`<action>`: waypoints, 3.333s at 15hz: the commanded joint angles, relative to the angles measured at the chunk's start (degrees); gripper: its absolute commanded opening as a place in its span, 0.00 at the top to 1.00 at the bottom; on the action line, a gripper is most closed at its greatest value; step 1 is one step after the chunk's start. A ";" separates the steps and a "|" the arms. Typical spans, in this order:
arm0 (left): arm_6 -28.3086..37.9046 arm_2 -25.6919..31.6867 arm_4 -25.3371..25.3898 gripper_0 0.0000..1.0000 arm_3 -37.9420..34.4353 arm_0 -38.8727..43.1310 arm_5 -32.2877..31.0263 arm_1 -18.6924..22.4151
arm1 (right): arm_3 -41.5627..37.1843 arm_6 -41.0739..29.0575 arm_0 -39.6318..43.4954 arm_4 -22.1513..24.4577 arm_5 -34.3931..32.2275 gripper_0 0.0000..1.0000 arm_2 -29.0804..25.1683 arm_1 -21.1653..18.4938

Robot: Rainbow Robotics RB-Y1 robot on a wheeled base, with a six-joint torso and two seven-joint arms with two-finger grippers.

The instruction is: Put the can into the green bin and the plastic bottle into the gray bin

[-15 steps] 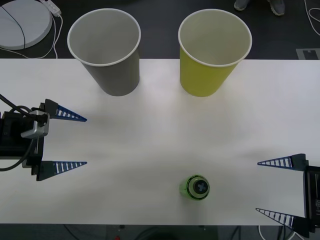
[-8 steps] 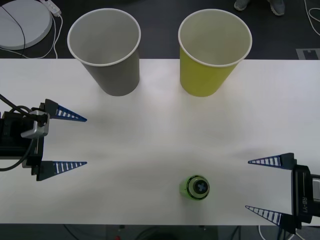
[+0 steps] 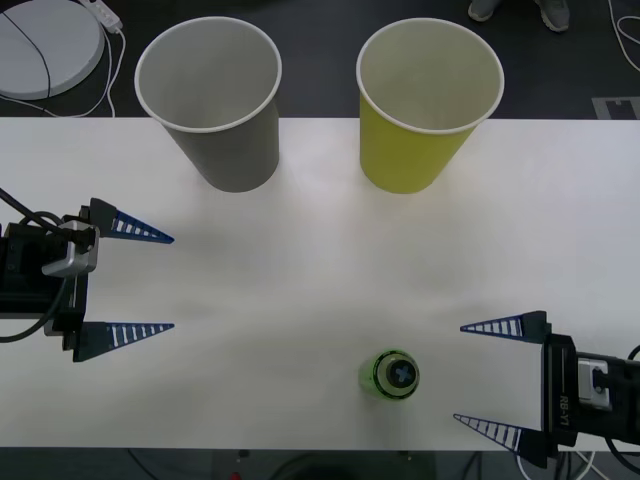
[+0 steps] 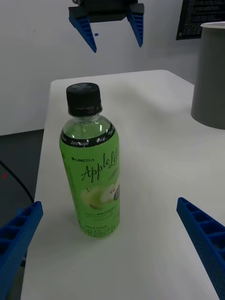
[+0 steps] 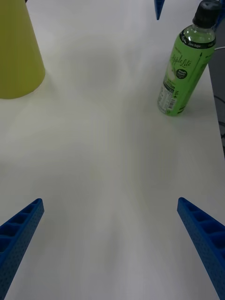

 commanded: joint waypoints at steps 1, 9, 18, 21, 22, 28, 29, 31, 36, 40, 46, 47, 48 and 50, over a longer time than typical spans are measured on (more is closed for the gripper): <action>0.00 0.00 -0.01 0.00 0.00 0.00 0.00 0.00 | -0.01 -0.03 -1.64 0.03 1.20 0.00 2.58 0.56; 0.00 0.00 -0.01 0.00 0.00 0.00 0.00 0.00 | -0.01 -0.64 -5.42 2.32 4.80 0.00 5.83 4.34; 0.00 0.00 -0.01 0.00 0.00 0.00 0.00 0.00 | 0.08 -0.73 -10.08 2.93 8.23 0.00 12.78 6.01; 0.00 0.00 -0.01 0.00 0.00 0.00 0.00 0.00 | -0.01 -0.82 -11.58 2.93 9.55 0.00 14.98 6.98; 0.00 0.00 -0.01 0.00 0.00 0.00 0.00 0.00 | 0.08 -0.73 -11.84 2.84 9.99 0.00 15.24 7.16; 0.00 0.00 -0.01 0.00 0.00 0.00 0.00 0.00 | 0.08 -0.12 -11.93 2.84 10.07 0.61 15.41 7.16; 0.00 0.00 -0.01 0.00 0.00 0.00 0.00 0.00 | -0.01 -0.03 -12.02 2.84 10.07 0.90 15.50 7.16; 0.00 0.00 -0.01 0.00 0.00 0.00 0.00 0.00 | -0.01 -0.03 -11.93 2.93 9.99 1.00 15.59 7.16; 0.00 0.00 -0.01 0.00 0.00 0.00 0.00 0.00 | -0.01 -0.03 -12.02 2.93 9.46 1.00 15.59 7.16; 0.00 0.00 -0.01 0.00 0.00 0.00 0.00 0.00 | -0.36 0.15 -11.75 2.05 8.05 1.00 14.18 6.54; 0.00 0.00 -0.01 0.00 0.00 0.00 0.00 0.00 | -7.92 -2.93 -5.60 2.05 9.90 1.00 7.15 3.99; 0.00 0.00 -0.01 0.00 0.00 0.00 0.00 0.00 | -10.38 -5.74 -3.67 3.19 9.99 1.00 4.78 3.29; 0.00 0.00 -0.01 0.00 0.00 0.00 0.00 0.00 | -12.49 -8.20 -2.00 4.42 9.99 1.00 2.32 2.85; 0.00 0.00 -0.01 0.00 0.00 0.00 0.00 0.00 | -15.48 -12.16 0.55 5.13 9.90 1.00 -1.28 2.06</action>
